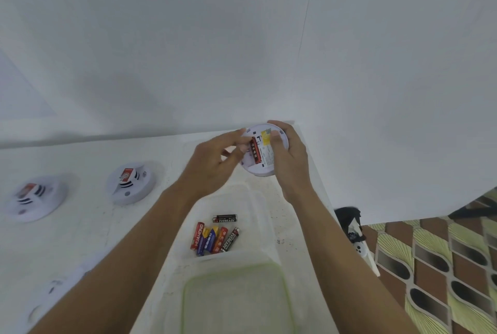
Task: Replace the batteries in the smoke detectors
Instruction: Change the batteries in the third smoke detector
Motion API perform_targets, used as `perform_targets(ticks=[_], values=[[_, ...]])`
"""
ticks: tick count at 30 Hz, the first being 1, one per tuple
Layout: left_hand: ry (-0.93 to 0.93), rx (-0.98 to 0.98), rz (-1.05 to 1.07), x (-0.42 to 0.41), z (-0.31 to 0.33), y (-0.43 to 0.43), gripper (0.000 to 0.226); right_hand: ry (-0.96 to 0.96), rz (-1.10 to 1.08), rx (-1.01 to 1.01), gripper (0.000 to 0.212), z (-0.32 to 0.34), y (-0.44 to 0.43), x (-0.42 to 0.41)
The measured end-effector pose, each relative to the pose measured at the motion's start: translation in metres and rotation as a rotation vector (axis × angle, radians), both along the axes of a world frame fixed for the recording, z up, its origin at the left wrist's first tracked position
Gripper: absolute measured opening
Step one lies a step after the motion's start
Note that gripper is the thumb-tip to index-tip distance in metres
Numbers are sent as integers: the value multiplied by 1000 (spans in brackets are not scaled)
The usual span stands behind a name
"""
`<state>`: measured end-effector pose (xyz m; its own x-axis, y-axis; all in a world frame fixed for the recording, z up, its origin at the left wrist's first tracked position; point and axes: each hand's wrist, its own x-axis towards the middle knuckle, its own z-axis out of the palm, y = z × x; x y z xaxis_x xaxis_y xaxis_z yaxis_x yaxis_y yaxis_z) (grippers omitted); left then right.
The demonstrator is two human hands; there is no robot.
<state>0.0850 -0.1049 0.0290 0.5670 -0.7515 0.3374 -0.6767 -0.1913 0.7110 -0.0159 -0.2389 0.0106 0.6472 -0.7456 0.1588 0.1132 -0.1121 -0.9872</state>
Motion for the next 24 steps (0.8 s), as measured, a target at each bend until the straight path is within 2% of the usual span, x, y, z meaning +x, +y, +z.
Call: perform_targets(ticks=[2,4,11,13,16,18,22,24], values=[[9,-3,87,11,6,5,16,22,33,0,20,1,1,1],[-97,66,180,30,7,11,11,30,44,1,20,2,3,1],[-365,815,292,73,1,17,3,18,62,14,20,1,7,2],[-452,977,296,75,-1,13,7,25,69,11,20,0,8,2],[-570,1179,247,78,-9,9,30,29,72,12,21,-1,8,2],[-620,1220,235,75,-12,7,28,20,69,12,21,-1,8,2],[-622,1190,266,73,-14,5,4,15,72,19,21,-1,9,2],[-632,1166,279,74,-16,6,11,20,74,9,21,-1,9,1]])
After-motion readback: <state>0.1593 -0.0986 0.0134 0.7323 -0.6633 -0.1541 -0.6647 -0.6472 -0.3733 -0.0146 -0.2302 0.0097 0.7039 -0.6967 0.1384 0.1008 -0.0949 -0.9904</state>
